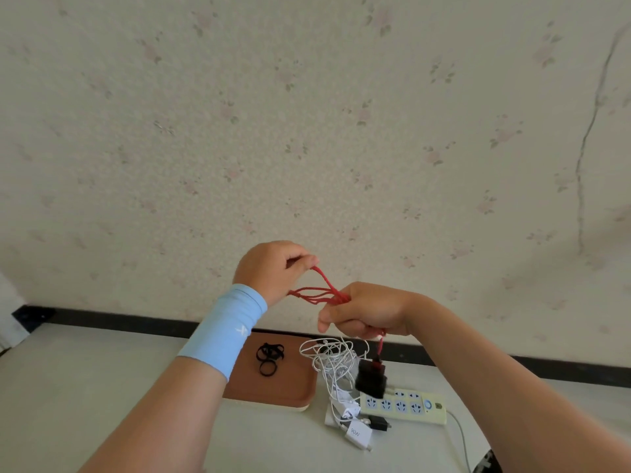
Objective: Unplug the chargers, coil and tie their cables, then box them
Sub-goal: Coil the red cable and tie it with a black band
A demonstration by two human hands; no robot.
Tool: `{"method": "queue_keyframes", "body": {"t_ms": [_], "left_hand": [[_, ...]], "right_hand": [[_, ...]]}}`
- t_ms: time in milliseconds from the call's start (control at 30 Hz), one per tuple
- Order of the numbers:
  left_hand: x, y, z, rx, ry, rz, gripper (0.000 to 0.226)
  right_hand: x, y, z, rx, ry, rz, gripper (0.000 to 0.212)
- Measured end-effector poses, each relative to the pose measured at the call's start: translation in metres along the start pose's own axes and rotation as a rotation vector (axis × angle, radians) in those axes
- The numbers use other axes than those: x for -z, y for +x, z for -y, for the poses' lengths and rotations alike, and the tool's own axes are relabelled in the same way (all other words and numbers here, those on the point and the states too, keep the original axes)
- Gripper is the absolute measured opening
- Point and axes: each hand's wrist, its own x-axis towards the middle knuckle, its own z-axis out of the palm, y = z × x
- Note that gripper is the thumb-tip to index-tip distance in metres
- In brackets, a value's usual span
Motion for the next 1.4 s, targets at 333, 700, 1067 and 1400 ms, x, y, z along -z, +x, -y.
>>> {"method": "queue_keyframes", "body": {"t_ms": [333,700,1067,1400], "left_hand": [[0.019,0.001,0.015,0.109,0.094,0.253,0.031],[0.007,-0.005,-0.008,0.23,-0.142,0.339,0.022],[-0.008,-0.004,-0.017,0.219,-0.088,0.66,0.026],[0.014,-0.001,0.002,0.151,-0.005,0.477,0.022]], "right_hand": [[0.021,-0.01,-0.01,-0.017,0.138,-0.065,0.032],[0.016,-0.001,-0.009,-0.105,0.071,-0.056,0.041],[0.009,0.001,-0.007,-0.017,0.01,-0.023,0.03],[0.015,-0.004,-0.008,-0.044,-0.139,-0.031,0.027]]}}
